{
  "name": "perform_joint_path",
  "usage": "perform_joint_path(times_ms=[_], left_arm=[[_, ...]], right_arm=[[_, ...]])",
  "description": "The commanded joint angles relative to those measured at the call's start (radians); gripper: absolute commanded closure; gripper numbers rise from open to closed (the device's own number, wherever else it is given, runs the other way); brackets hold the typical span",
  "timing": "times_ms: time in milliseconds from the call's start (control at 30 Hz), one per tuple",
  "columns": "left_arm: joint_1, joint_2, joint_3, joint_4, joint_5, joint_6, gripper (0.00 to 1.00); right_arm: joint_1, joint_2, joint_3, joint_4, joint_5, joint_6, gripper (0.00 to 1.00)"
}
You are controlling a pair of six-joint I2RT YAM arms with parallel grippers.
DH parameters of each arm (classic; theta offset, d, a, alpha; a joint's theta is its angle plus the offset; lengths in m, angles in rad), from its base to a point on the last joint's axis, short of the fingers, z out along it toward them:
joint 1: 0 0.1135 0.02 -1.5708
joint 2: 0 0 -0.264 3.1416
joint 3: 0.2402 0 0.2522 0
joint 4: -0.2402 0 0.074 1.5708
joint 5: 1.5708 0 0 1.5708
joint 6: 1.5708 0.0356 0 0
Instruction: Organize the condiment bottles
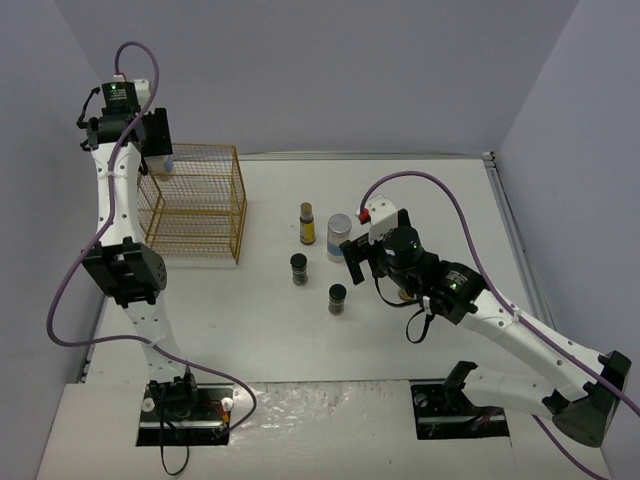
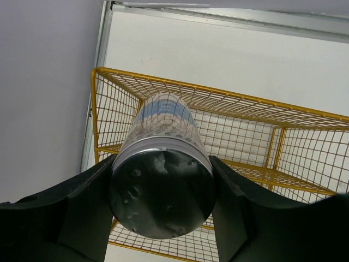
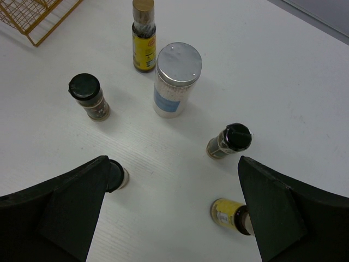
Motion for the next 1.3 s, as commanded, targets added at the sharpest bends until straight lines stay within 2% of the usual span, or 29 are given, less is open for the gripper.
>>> perform_joint_path(times_ms=[0,133,400,567,633,733,900,1067,1233,1267], left_arm=[[0.008,0.055,0.098,-0.021,0.007,-0.002,0.95],[0.007,0.080,0.089,-0.007,-0.005,-0.003,0.92],[0.007,0.098,0.033,0.046,-0.020,-0.010,0.74],[0.007,0.084,0.003,0.078,-0.022,-0.016,0.46],[0.007,0.079,-0.005,0.084,-0.020,-0.019,0.31],[0.007,0.076,-0.014,0.088,-0.009,-0.025,0.20],[0.007,0.068,-0.007,0.072,0.001,-0.039,0.14],[-0.010,0.006,0.058,-0.013,0.049,-0.079,0.08],[-0.135,-0.194,-0.011,-0.055,0.058,-0.108,0.03],[-0.200,-0.227,-0.065,-0.041,0.054,-0.104,0.03]], right_arm=[[-0.005,-0.008,-0.023,0.048,0.006,0.024,0.00],[-0.005,-0.009,-0.034,0.048,0.006,0.032,0.00],[-0.005,0.015,-0.050,0.058,0.001,0.036,0.00],[-0.005,0.019,-0.058,0.065,-0.007,0.043,0.00],[-0.005,0.019,-0.061,0.065,-0.009,0.047,0.00],[-0.005,0.014,-0.063,0.063,-0.012,0.051,0.00],[-0.005,-0.001,-0.065,0.064,-0.014,0.057,0.00],[-0.005,-0.027,-0.055,0.065,0.002,0.061,0.00],[-0.007,-0.078,-0.044,0.065,0.042,0.073,0.00],[-0.007,-0.088,-0.043,0.064,0.048,0.074,0.00]])
